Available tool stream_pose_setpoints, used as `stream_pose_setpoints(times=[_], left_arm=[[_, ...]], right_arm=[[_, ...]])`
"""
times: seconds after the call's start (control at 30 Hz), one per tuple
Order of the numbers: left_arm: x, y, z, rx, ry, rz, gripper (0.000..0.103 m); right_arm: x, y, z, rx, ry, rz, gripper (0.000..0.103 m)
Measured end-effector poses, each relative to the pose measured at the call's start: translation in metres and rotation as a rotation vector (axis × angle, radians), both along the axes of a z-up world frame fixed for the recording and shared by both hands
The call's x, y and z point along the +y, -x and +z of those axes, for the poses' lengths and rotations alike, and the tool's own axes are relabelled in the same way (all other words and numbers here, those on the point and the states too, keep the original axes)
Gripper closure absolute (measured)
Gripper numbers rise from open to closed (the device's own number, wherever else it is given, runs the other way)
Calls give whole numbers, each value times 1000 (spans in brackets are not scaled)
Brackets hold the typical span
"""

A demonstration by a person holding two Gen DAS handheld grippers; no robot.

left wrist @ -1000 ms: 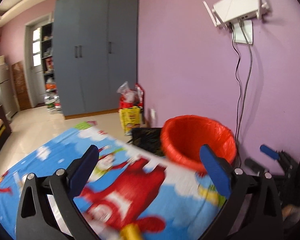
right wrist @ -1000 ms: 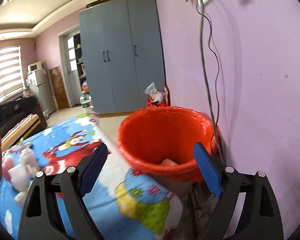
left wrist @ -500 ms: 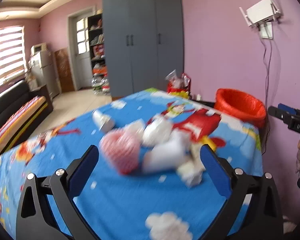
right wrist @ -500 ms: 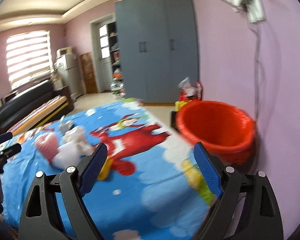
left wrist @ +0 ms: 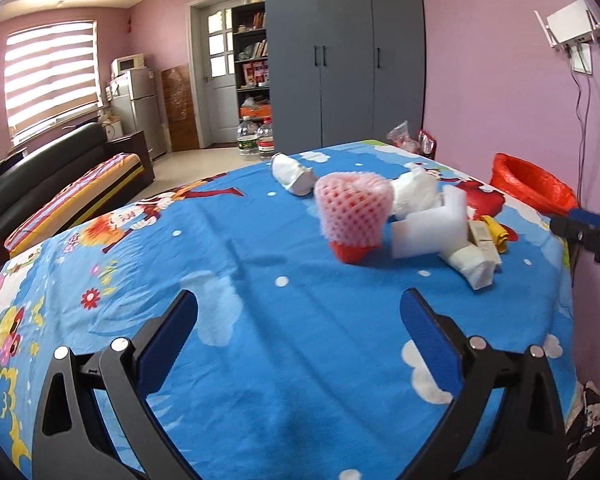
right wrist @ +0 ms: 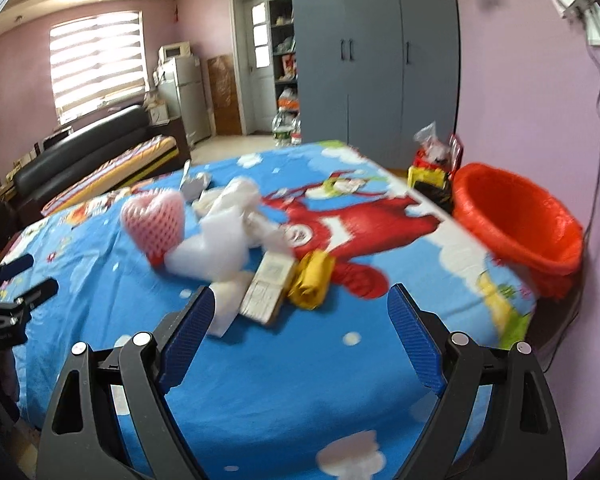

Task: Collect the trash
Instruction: 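Move both tools back over the bed toward the remaining trash, then grasp the yellow cloth with the right tool while the left tool grasps the white wrapped block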

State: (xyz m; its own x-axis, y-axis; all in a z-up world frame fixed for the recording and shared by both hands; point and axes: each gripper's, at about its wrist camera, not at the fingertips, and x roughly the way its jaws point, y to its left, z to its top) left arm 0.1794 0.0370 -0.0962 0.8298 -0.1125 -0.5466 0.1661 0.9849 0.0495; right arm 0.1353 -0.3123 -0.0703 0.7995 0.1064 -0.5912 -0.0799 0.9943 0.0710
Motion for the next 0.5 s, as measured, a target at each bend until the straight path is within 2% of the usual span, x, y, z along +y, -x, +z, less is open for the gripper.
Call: stream_pose_setpoints(times=[0.13, 0.27, 0.5], left_arm=[[1, -1, -1, -4, -6, -3, 5], [-6, -4, -8, 8, -16, -17, 5], [-18, -11, -17, 22, -37, -42, 5]], right_arm=[[11, -7, -11, 16, 13, -3, 20], [21, -17, -24, 25, 40, 2, 33], [18, -42, -36, 54, 34, -28, 44]])
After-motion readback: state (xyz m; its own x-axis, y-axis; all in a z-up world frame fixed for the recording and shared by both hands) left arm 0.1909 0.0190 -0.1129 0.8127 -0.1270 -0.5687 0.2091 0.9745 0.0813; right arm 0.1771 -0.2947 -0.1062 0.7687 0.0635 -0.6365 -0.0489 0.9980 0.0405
